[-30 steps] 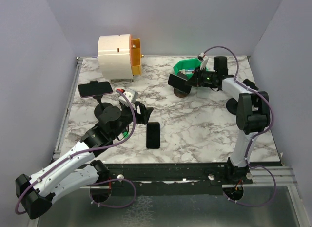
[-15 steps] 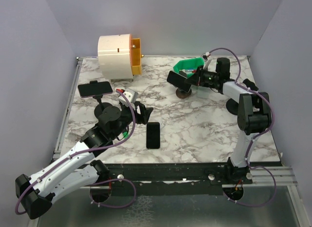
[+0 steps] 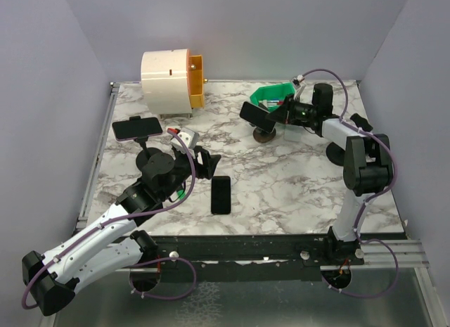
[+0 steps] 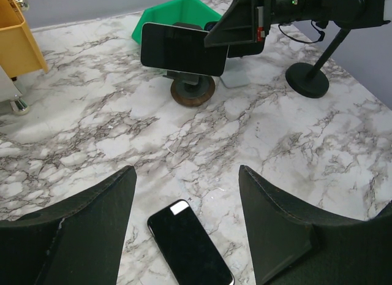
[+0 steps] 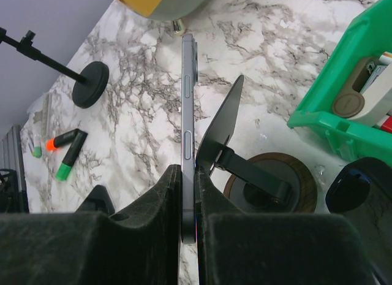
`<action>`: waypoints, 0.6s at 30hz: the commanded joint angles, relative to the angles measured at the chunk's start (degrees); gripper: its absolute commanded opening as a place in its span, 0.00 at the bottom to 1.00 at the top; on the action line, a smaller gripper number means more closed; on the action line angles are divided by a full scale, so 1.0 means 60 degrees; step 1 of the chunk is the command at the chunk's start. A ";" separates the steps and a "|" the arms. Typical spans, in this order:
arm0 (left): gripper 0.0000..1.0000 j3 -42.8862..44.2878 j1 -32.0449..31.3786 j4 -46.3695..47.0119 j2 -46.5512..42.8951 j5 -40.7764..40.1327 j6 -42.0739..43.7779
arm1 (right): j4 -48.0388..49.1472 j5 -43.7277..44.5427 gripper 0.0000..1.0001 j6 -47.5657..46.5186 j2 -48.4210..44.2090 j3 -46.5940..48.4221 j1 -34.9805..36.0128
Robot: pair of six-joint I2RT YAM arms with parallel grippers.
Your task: Remove the phone from the phone stand
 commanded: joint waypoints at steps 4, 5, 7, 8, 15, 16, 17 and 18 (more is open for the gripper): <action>0.69 -0.0032 -0.0034 0.0185 -0.0012 0.0101 0.0080 | -0.0041 0.0032 0.00 -0.0412 -0.0917 -0.0533 -0.0008; 0.69 -0.0034 -0.0035 0.0188 -0.0022 0.0128 0.0068 | -0.0137 0.0075 0.00 -0.0488 -0.0982 -0.0593 -0.0005; 0.69 -0.0019 -0.0031 0.0183 -0.0039 0.0153 0.0042 | -0.0248 0.0168 0.00 -0.0601 -0.1095 -0.0731 -0.0002; 0.69 -0.0032 -0.0034 0.0177 -0.0049 0.0174 0.0045 | -0.0254 0.0235 0.00 -0.0623 -0.1172 -0.0792 -0.0007; 0.69 -0.0031 -0.0034 0.0183 -0.0120 0.0183 0.0035 | -0.0743 0.0402 0.00 -0.0861 -0.1548 -0.0830 -0.0008; 0.69 -0.0032 -0.0035 0.0181 -0.0147 0.0184 0.0035 | -0.0838 0.0476 0.00 -0.0916 -0.1606 -0.0849 -0.0001; 0.69 -0.0029 -0.0035 0.0181 -0.0149 0.0184 0.0024 | -0.0878 0.0539 0.00 -0.0943 -0.1674 -0.0902 -0.0006; 0.69 -0.0035 -0.0027 0.0188 -0.0160 0.0197 0.0019 | -0.0901 0.0580 0.00 -0.0957 -0.1745 -0.0953 -0.0001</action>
